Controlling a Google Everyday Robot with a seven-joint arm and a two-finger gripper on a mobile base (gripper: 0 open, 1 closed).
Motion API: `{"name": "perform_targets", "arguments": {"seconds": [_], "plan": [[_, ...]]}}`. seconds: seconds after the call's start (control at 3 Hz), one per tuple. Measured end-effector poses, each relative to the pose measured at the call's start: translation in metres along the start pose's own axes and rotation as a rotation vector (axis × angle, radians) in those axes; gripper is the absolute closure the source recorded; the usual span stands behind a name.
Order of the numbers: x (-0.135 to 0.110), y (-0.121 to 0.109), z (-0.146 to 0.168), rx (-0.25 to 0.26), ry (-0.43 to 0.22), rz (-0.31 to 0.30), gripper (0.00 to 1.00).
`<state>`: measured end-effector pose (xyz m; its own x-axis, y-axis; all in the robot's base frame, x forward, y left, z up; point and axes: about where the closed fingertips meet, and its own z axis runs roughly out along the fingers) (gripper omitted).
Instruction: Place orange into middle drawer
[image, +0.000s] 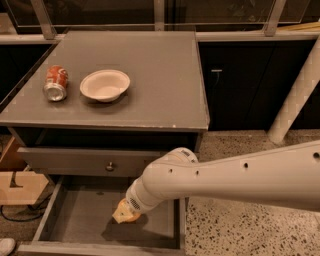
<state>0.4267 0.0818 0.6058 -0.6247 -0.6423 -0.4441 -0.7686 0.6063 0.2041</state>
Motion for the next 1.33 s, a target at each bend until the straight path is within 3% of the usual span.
{"name": "perform_targets", "arguments": {"seconds": [0.33,0.67,1.33], "plan": [[0.012,-0.004,0.048,-0.030,0.003,0.033,1.00],[0.013,-0.004,0.049,-0.032,0.003,0.037,1.00],[0.007,-0.019,0.083,-0.055,-0.053,0.152,1.00]]}}
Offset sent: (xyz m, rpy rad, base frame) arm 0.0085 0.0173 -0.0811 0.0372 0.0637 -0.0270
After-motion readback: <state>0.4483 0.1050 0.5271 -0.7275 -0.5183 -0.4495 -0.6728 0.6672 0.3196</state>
